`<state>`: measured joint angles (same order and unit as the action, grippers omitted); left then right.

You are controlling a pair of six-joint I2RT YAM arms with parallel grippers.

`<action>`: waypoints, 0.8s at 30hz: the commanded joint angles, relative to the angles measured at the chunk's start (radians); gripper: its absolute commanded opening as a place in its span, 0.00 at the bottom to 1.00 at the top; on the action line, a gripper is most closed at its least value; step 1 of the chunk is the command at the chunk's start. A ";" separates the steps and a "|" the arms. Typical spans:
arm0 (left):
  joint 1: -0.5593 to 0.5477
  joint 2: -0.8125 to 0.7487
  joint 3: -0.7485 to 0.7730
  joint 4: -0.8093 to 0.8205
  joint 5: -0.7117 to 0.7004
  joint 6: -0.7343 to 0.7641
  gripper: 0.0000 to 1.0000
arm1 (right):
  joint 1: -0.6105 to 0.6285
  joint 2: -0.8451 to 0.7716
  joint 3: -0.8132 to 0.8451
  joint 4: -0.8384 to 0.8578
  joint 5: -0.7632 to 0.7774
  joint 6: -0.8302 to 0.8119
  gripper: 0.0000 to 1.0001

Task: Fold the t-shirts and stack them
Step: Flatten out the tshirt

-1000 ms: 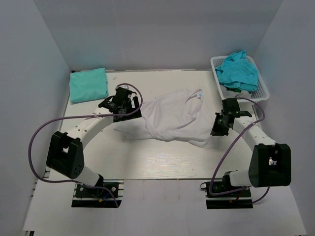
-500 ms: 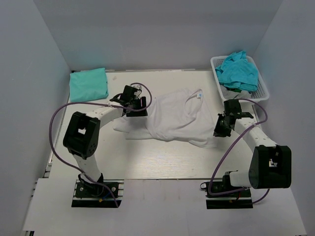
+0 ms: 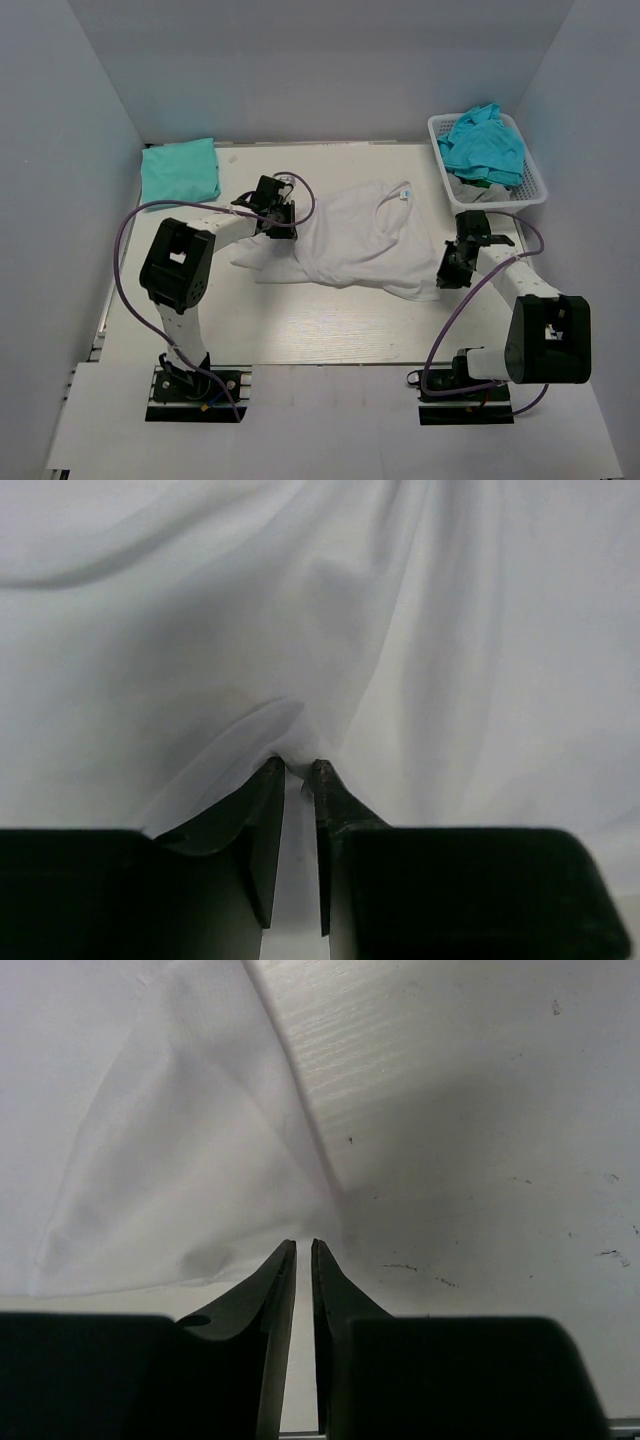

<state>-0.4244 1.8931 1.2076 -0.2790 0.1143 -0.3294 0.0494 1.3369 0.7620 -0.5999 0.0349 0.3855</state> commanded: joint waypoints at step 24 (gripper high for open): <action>-0.002 -0.383 -0.103 -0.048 -0.096 -0.117 0.00 | -0.005 0.038 -0.104 0.107 -0.072 -0.010 0.47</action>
<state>-0.4248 1.5917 1.1328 -0.2947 0.0555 -0.4110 0.0452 1.3575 0.6807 -0.5266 -0.0109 0.3660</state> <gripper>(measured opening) 0.009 0.470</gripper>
